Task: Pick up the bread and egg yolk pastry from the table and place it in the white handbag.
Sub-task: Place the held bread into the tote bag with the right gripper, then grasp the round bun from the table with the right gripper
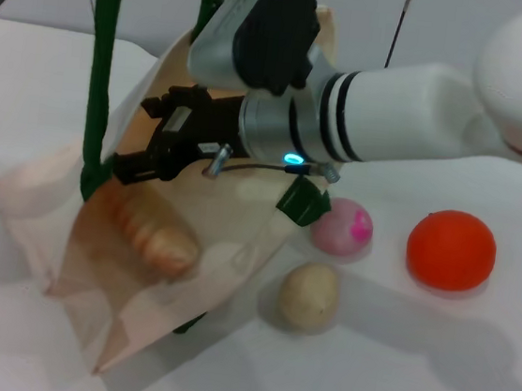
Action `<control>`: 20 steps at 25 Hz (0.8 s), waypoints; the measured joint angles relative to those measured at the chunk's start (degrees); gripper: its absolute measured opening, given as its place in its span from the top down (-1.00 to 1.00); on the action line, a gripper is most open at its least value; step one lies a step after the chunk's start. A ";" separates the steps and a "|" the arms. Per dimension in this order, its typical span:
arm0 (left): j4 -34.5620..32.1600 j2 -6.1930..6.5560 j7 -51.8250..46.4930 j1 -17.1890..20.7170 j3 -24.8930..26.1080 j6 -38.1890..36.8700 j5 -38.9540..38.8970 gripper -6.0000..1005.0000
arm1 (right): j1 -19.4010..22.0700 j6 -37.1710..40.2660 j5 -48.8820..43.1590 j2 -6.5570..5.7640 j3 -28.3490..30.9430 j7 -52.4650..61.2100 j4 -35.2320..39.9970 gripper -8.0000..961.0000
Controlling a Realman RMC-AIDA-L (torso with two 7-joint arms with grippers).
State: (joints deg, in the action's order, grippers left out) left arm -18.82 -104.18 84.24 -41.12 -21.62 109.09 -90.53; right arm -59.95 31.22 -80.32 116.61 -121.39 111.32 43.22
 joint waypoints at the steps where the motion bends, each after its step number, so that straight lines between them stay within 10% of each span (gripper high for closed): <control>1: 0.08 0.12 0.10 0.20 0.00 -0.02 -0.15 0.75 | 0.20 0.91 -0.11 -0.08 1.00 -0.18 0.03 -0.73; 12: -0.01 1.05 0.21 2.73 0.50 -1.01 -1.96 0.75 | 2.79 10.91 -3.50 -0.85 11.32 -1.60 -1.17 -0.84; 20: -0.04 1.77 0.38 4.94 1.43 -4.00 -2.02 0.75 | 8.92 24.82 -10.71 -0.90 29.91 -5.92 -0.28 -0.83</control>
State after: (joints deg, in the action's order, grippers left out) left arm -18.86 -102.41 84.62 -36.18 -20.18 105.10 -92.55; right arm -51.03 56.04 -91.03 115.72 -91.48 105.40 42.95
